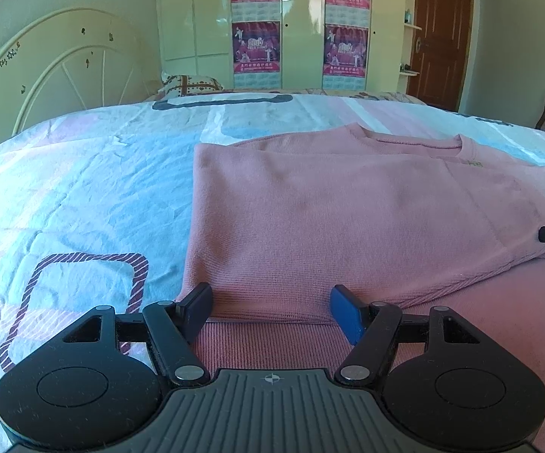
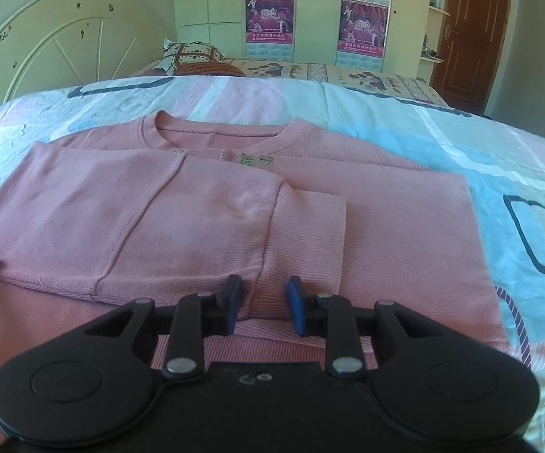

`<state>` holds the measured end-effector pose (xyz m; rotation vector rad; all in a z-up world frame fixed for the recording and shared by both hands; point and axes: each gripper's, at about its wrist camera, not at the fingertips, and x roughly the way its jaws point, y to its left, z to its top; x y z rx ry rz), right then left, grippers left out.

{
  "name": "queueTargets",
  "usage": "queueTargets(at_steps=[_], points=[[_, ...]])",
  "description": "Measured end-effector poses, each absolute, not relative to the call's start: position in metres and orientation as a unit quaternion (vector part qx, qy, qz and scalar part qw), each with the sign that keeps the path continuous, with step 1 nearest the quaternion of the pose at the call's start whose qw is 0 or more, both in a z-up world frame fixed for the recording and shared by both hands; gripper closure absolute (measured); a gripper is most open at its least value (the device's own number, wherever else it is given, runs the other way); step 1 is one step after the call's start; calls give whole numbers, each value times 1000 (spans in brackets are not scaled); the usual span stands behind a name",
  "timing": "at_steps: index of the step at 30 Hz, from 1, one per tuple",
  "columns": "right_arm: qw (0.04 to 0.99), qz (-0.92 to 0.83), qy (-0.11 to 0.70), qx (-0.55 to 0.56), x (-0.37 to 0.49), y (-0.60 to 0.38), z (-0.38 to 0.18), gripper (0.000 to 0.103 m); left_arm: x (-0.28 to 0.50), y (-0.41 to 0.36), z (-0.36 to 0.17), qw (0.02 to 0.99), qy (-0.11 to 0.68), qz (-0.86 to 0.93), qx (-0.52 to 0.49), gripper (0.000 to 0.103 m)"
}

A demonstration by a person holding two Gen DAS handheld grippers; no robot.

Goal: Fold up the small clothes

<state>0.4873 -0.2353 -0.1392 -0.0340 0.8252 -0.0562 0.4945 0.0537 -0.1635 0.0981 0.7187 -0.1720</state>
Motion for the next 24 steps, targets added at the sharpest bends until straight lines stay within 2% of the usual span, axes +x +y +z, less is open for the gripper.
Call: queueTargets(at_steps=[2,3,4,5,6,15,18,24], points=[[913,-23,406,-24,489,-234,-138,74,496,51,-161,929,355,-82,60,31],[912,-19,409,-25,489,-235,-134,72,497,48,-159,928,356,-82,72,26],[913,-15,408,-24,486,-236,-130,64,495,46,-156,928,354,-82,85,16],[917,-13,397,-22,480,-238,-124,51,491,44,-154,927,353,-76,98,9],[924,-12,381,-21,469,-240,-117,48,484,43,-151,928,350,-70,108,6],[924,-31,379,38,354,-299,-94,63,374,79,-136,927,357,-81,84,6],[916,-51,391,77,310,-327,-99,68,337,99,-136,928,361,-68,69,12],[896,-47,403,180,233,-363,-115,62,284,138,-142,913,400,-78,-25,25]])
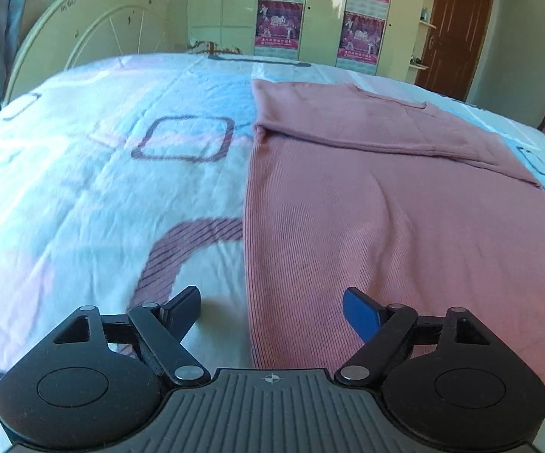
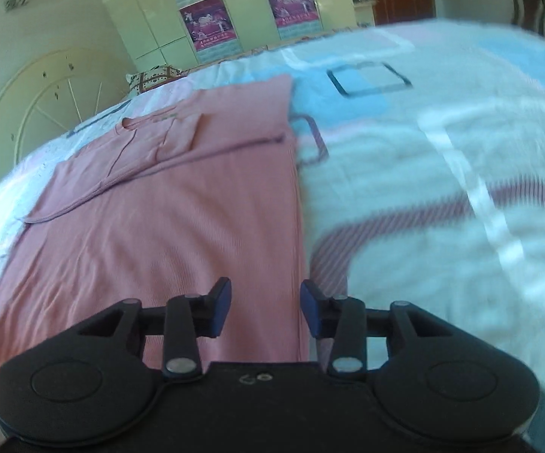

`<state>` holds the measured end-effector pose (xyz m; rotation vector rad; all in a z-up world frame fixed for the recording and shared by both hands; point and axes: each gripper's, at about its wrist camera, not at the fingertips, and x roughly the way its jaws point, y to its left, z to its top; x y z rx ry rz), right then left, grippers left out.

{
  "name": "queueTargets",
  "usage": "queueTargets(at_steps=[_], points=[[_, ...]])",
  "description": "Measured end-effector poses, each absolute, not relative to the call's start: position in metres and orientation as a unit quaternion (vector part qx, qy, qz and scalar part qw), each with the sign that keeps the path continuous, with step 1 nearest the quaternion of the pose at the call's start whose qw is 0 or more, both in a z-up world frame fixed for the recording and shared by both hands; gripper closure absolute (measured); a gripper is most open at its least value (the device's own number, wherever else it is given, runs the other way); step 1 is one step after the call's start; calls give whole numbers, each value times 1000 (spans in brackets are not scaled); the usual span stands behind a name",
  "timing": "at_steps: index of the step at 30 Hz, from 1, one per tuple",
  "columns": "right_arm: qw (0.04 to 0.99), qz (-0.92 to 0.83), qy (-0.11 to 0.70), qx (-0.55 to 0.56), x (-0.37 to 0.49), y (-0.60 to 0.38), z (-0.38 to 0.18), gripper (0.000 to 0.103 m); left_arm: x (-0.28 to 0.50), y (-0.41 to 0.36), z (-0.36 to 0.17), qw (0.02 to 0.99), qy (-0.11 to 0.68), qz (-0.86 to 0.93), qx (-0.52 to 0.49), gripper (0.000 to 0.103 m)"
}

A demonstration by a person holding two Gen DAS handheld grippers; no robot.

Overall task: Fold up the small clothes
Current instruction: 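Grasp the hem with both tools and fold it up toward the collar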

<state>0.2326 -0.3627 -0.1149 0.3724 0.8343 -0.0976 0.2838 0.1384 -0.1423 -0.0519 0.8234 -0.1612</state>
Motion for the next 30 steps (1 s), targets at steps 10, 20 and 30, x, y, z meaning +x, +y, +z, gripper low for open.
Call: queueTargets(at_steps=[10,20,30], points=[[875,-4,404,268,157,-359,-138,60,229,164,-162,877,418,-124,-200,41],[848,19,371,378,167,-384,-156,62,243,173,-178,842,422,-154,-298,41],[851,42,393,346,167,-376,-156,74,238,175,-175,866,417,-130,-246,92]])
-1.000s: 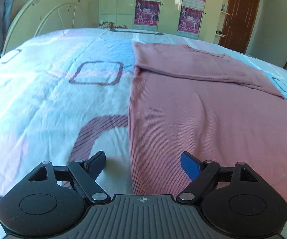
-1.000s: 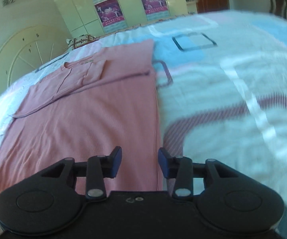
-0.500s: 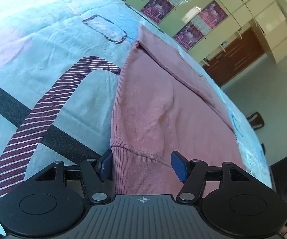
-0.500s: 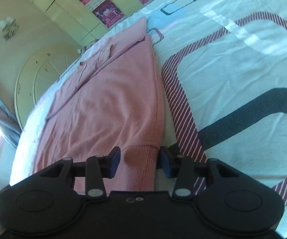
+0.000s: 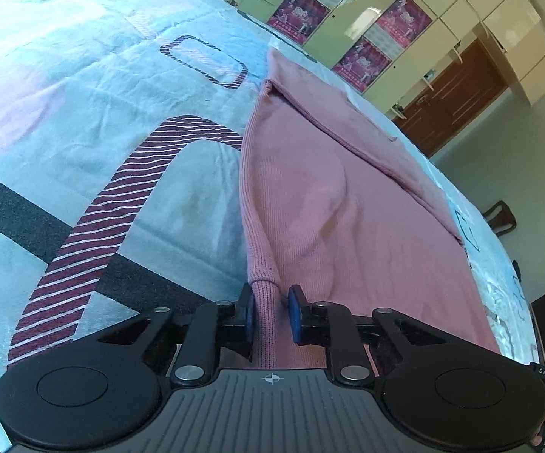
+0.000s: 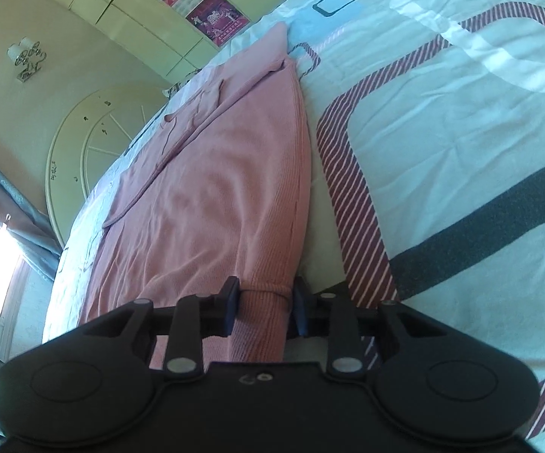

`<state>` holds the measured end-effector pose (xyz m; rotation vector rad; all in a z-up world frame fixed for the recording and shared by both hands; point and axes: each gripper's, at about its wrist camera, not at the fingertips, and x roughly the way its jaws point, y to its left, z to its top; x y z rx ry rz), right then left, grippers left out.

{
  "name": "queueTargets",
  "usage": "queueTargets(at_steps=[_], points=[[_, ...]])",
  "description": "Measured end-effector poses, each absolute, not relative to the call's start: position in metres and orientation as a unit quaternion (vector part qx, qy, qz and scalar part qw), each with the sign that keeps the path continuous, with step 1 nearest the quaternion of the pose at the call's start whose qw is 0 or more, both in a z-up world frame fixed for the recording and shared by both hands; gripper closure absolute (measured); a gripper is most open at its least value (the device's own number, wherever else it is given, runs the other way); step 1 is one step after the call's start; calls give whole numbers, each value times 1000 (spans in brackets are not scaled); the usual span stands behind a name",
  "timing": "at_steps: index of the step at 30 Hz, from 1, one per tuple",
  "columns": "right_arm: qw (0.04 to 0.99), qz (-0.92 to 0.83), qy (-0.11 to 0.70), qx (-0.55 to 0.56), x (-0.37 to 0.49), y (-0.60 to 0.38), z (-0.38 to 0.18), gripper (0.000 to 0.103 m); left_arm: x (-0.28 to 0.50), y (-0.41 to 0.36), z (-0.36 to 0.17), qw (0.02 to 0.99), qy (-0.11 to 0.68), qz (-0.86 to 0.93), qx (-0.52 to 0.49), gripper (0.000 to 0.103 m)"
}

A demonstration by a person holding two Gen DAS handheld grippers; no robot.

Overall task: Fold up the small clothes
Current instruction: 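Grasp the hem with both tools and fold it up toward the collar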

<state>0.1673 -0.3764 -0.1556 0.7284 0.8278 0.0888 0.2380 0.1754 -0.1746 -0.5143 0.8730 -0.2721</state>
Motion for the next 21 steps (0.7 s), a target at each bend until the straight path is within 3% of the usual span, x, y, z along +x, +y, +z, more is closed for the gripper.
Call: queueTargets(at_steps=[1,2,5,7,11,21], points=[[853,41,395,338,169,-375,-154,85,236,177,-173,867,410,-133,-249,98],[858,44,398,323,169,-374,-152,88,234,179,-169,871,396,-134,-258,98],[873,57,356,330,158,-380,-133,89,218,189,-152,889,338,-143,-274,98],[881,66,326,336,149,-386,-126,89,220,187,-156,892,358,-133,-242,98],[860,43,395,320,164,-386,-159,89,224,186,-179,877,394,-116,-250,98],[881,72,344,316,174,-389,-116,89,224,189,-159,871,332,-116,-343,98]])
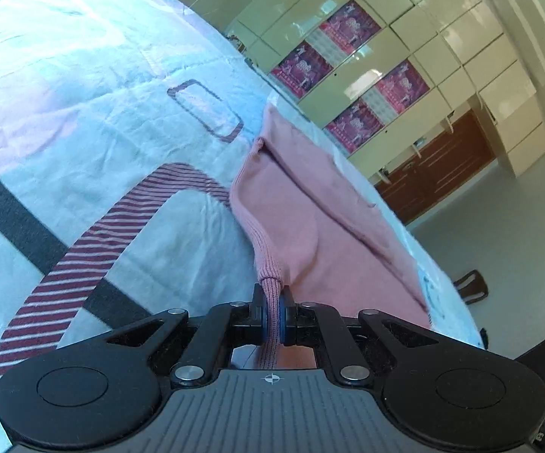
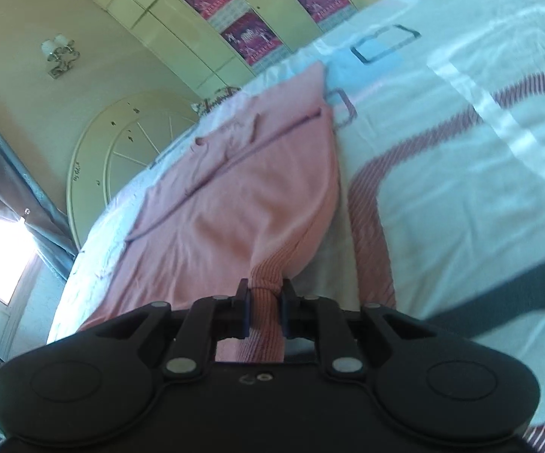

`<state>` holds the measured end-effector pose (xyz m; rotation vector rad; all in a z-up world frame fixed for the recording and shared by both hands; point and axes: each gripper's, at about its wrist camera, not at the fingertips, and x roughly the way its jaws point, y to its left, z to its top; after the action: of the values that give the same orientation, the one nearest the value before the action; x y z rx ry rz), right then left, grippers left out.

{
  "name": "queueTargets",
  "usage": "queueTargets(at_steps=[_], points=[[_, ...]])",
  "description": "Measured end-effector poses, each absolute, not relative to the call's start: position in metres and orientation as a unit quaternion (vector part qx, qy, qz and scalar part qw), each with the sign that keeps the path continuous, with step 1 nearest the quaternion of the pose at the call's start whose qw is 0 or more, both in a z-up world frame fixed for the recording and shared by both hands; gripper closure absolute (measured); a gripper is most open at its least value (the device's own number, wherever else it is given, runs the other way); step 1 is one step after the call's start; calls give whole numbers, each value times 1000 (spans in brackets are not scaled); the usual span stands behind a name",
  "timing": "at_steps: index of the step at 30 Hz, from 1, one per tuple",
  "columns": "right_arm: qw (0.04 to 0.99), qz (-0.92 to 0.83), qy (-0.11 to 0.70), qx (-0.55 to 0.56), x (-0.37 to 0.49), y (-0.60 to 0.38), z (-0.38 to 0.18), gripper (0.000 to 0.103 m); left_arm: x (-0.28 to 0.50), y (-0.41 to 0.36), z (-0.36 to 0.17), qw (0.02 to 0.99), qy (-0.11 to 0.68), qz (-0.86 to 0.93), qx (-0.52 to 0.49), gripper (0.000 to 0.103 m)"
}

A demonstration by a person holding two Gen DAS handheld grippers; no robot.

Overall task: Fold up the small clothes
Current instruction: 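Grasp the hem with both tools and fold it up toward the collar, then open both tools and release the folded hem near the collar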

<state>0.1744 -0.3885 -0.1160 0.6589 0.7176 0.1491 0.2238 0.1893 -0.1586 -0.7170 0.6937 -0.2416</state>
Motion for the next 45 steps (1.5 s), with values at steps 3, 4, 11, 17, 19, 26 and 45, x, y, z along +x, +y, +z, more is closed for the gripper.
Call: queueTargets(at_steps=[3,4,11,17,19,26,45], points=[[887,74,325,320,194,-392,-99,89,247,185,-142,874,309,-125,-354,98],[890,75,315,321,204,-394,-92,89,258,183,-135,874,303,-129,-357,98],[896,63,294,326,289,-406,-52,89,366,160,-100,873,277,-141,-375,98],[880,38,302,366,387,-430,-49,89,475,137,-96,871,293,-142,-368,98],[871,30,313,378,419,-437,-57,88,512,130,-100,869,307,-138,-363,98],[828,-6,359,430,506,-458,-107,88,607,108,-132,860,369,-129,-328,98],[896,-6,371,243,568,-445,-124,51,672,63,-142,908,373,-189,-43,23]])
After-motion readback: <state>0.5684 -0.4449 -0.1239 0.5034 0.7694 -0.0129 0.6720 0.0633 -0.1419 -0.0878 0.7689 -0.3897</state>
